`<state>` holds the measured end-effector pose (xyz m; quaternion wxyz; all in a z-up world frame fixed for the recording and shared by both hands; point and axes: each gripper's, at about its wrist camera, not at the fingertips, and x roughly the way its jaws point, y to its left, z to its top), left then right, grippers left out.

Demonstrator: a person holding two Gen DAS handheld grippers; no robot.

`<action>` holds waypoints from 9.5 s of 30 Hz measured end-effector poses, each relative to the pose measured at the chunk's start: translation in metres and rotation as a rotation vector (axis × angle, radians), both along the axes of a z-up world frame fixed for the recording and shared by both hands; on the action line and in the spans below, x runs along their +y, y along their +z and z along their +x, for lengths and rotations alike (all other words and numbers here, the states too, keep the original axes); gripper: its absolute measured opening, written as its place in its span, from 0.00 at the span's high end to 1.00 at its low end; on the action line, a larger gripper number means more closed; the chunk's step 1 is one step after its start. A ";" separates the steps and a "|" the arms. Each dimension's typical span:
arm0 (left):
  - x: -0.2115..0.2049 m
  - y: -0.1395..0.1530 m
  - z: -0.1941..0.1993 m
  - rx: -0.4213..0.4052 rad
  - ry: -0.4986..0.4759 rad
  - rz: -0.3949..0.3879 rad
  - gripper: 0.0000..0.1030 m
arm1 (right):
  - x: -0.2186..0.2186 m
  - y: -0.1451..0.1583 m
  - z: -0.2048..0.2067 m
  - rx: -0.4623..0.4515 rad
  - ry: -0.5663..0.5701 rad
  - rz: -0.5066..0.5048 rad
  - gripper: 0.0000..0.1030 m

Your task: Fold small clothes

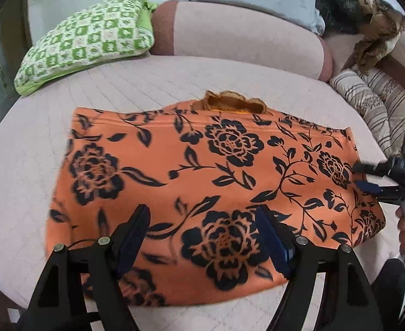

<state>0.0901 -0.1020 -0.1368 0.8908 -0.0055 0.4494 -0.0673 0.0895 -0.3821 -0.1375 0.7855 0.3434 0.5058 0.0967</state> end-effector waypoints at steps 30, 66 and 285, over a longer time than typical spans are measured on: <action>0.151 0.019 -0.030 -0.055 0.282 -0.183 0.41 | 0.027 -0.002 -0.010 -0.044 0.122 -0.082 0.23; 0.081 -0.031 0.030 0.044 0.041 0.052 0.52 | -0.048 -0.026 0.089 -0.044 -0.170 0.309 0.21; 0.034 -0.034 -0.006 0.133 0.093 0.132 0.31 | 0.018 0.031 -0.023 -0.032 -0.018 0.028 0.16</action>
